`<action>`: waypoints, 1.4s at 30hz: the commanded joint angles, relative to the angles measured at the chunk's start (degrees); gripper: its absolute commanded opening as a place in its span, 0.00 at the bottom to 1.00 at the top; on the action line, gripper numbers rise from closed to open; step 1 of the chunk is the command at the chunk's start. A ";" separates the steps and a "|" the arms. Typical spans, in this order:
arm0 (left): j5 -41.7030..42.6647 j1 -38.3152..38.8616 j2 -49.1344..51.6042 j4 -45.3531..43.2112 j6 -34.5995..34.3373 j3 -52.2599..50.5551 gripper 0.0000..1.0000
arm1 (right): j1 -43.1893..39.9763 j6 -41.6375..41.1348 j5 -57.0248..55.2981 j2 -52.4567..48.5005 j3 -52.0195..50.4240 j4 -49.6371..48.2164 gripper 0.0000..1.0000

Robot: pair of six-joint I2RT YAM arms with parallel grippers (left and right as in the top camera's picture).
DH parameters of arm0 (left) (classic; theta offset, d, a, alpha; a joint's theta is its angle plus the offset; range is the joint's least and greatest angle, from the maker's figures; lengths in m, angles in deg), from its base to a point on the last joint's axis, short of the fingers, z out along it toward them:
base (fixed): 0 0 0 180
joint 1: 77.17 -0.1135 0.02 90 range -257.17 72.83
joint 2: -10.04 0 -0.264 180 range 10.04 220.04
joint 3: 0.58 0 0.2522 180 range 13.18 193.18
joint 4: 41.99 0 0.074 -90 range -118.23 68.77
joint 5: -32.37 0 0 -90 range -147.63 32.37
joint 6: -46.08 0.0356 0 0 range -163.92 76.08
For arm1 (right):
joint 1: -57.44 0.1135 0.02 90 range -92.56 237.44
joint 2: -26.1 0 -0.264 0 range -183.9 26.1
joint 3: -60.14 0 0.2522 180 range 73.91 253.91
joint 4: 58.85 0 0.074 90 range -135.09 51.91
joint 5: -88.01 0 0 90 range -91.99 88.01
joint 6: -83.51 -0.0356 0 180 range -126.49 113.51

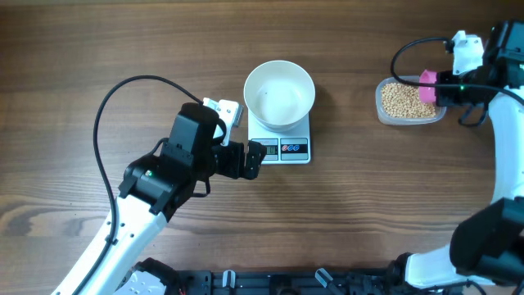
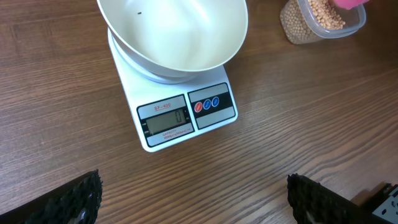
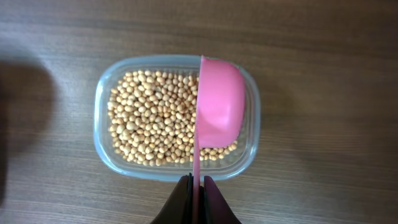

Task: Scoop item into bowl and weigh 150g on scale
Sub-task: 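Lower the pink scoop with the right gripper into the soybean tub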

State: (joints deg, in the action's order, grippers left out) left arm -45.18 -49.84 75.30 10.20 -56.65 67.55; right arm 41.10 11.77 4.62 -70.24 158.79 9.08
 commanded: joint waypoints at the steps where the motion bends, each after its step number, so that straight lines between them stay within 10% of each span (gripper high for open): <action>1: -0.09 0.15 0.39 -0.04 0.31 0.00 1.00 | -0.13 1.20 0.83 -2.69 -0.22 -0.72 0.04; 42: -0.09 0.15 0.39 -0.04 0.31 0.00 1.00 | -2.58 8.74 21.46 -7.34 -0.26 5.07 0.04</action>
State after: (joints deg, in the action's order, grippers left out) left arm -45.18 -49.84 75.30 10.20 -56.65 67.55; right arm 39.27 18.96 19.95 -76.12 158.79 13.78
